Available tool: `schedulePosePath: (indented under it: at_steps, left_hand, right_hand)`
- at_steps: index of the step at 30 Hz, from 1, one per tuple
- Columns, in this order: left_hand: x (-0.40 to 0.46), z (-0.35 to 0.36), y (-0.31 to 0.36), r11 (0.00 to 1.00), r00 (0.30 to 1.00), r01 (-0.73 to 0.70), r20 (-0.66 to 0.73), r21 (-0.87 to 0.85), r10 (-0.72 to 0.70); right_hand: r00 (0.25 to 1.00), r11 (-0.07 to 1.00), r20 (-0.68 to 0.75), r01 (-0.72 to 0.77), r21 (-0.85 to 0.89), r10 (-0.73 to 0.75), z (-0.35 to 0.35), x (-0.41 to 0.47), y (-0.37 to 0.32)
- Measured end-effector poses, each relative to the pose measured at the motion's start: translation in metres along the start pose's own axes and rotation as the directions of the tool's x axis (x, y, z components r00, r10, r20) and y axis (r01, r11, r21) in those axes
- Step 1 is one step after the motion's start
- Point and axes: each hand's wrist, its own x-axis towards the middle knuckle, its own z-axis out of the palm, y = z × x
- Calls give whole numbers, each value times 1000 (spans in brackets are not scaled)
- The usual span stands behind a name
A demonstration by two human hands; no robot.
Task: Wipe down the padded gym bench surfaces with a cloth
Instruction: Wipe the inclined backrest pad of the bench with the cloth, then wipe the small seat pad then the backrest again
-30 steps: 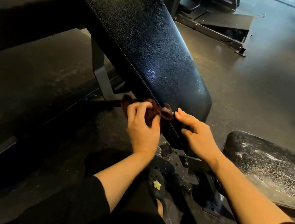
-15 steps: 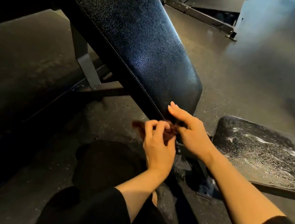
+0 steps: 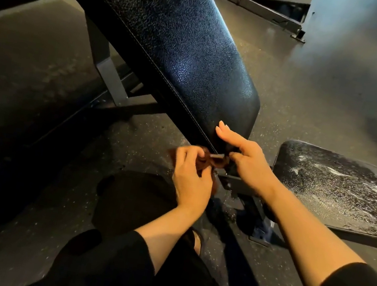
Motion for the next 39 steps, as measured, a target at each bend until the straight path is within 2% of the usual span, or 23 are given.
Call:
schedulePosePath:
  at_steps: [1, 2, 5, 7, 9, 12, 14, 18, 20, 22, 23, 25, 26, 27, 29, 31, 34, 35, 37, 39]
  left_hand:
    - [-5, -4, -3, 1000, 1000, 1, 20, 1, -1]
    - [-7, -9, -4, 1000, 1000, -1, -18, -5, 1]
    - [9, -17, 9, 998, 963, -47, -266, -36, 36]
    - [22, -14, 18, 994, 950, -97, -303, -44, 79]
    - [17, -4, 22, 994, 966, -101, -240, -28, 92]
    - [-3, 11, 14, 995, 995, -97, -35, 34, 98]
    - [-3, 8, 9, 995, 994, -100, 55, 17, 99]
    - [12, -17, 25, 964, 969, -228, 66, -135, 239]
    - [24, -22, 41, 941, 954, -259, 94, -220, 284]
    - [29, -17, 51, 924, 940, -204, 198, -322, 277]
    - [27, -13, 55, 914, 922, -128, 294, -385, 253]
    - [13, -1, 60, 879, 840, 106, 515, -465, 171]
    - [4, 7, 59, 874, 784, 157, 596, -461, 173]
    - [-4, 14, 59, 866, 724, 196, 663, -461, 189]
    - [-15, 29, 57, 887, 607, 167, 754, -431, 252]
    - [-23, 45, 53, 911, 517, 40, 788, -411, 333]
    - [-28, 66, 45, 942, 487, -95, 810, -323, 327]
    - [-29, 73, 43, 938, 482, -186, 804, -293, 347]
    - [-32, 88, 37, 887, 418, -394, 812, -242, 407]
    - [-40, 104, 36, 820, 368, -530, 812, -218, 453]
  right_hand:
    - [1000, 1000, 8, 1, -11, -1, -1, 0, 0]
    - [1000, 1000, 14, 3, -18, -3, -2, 0, 1]
    - [1000, 1000, 21, -8, -6, 8, -5, 2, 2]
    - [1000, 1000, 22, -20, 17, 20, -5, 3, 1]
    - [1000, 1000, 13, -6, 20, 5, -3, 1, 0]
    - [1000, 999, 18, 7, 43, -8, -2, -2, -1]
    - [1000, 998, 19, -9, 70, 8, -6, -2, -6]
    - [989, 985, -150, 8, 172, 18, -7, -30, -20]
    - [986, 968, -165, 65, 244, -24, 1, -51, -26]
    - [976, 931, -218, 79, 357, 1, 8, -65, -27]
    - [960, 923, -278, 89, 375, 20, 10, -71, -26]
    - [898, 941, -436, 103, 321, 51, 8, -83, -20]
    - [865, 952, -495, 86, 293, 75, 5, -92, -15]
    - [836, 958, -538, 56, 282, 110, 0, -103, -11]
    - [784, 965, -595, -15, 262, 174, -9, -127, -1]
    - [717, 973, -662, -104, 205, 217, -23, -151, 10]
    - [543, 954, -793, -255, 157, 275, -51, -183, 32]
    - [471, 939, -841, -323, 115, 265, -63, -193, 39]
    - [350, 895, -916, -445, 20, 195, -87, -206, 46]
    - [256, 836, -963, -545, -69, 87, -112, -209, 50]
